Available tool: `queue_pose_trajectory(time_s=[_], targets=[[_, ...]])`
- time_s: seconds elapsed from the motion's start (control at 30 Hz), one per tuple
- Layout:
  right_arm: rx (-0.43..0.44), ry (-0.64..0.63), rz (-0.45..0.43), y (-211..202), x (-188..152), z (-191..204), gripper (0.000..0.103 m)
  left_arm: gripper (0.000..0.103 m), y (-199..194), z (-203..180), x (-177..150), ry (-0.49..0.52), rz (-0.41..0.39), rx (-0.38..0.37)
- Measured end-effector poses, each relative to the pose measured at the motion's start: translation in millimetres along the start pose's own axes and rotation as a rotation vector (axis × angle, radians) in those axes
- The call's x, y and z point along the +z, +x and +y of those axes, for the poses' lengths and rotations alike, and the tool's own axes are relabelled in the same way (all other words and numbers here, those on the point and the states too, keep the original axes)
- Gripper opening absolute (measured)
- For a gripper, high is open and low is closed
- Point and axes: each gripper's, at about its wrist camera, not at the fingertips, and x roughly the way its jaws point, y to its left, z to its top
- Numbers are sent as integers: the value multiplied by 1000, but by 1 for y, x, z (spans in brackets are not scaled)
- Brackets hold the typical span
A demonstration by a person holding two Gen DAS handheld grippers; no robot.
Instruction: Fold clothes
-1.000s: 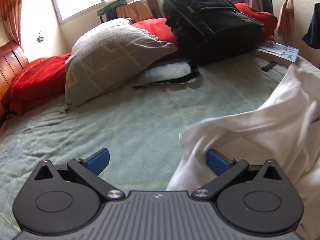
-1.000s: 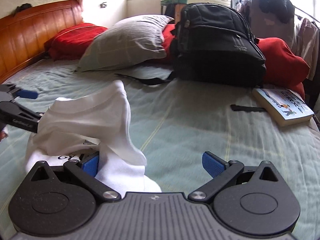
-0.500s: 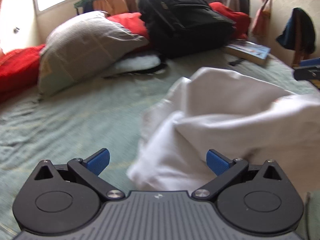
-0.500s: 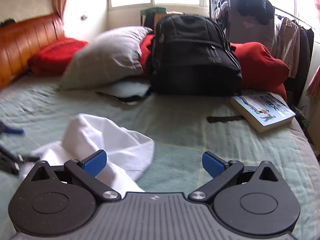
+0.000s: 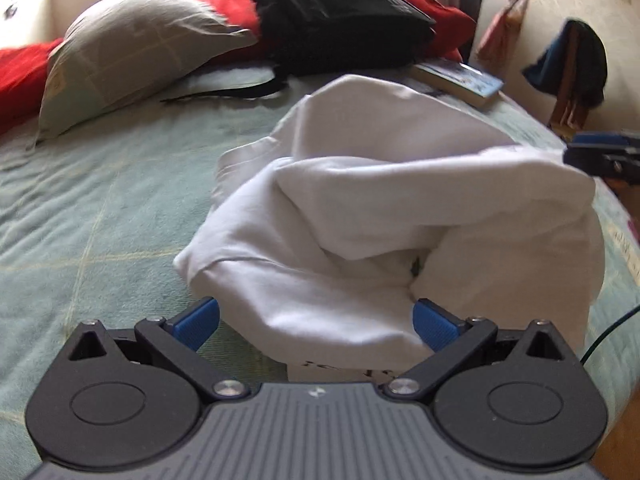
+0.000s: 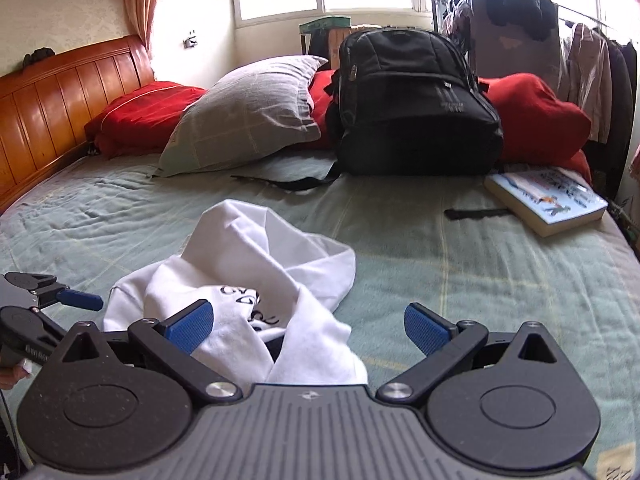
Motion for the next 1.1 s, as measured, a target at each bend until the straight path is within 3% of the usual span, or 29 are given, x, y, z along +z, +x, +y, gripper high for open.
queue_pose_trajectory(time_s=[0.1,0.17,0.27,0.33,0.5,0.63,0.8,1.1], targets=[[13,20,10,1,-5,2,103,102,0,-12,-2,-28,19,-21],[20,25,10,0,-7,4,103,102,-5,-26,-7,14,10,-6],[27,23,7,-5,-11,6,103,102,7,-43,-18,118,76,69],[21,21,3,-6,-12,6,103,102,17,-42,-24,150,100,161],[4,33,-11,-12,-15,0,103,103,8,-6,-17,35,56,255],[-13,40,-17,-15,-16,-6,103,103,3,19,-12,26,55,362],[-17,53,-18,-15,-17,-11,103,103,8,46,-6,4,62,410],[-45,73,-17,-14,-18,-20,103,103,5,106,11,-56,60,586]])
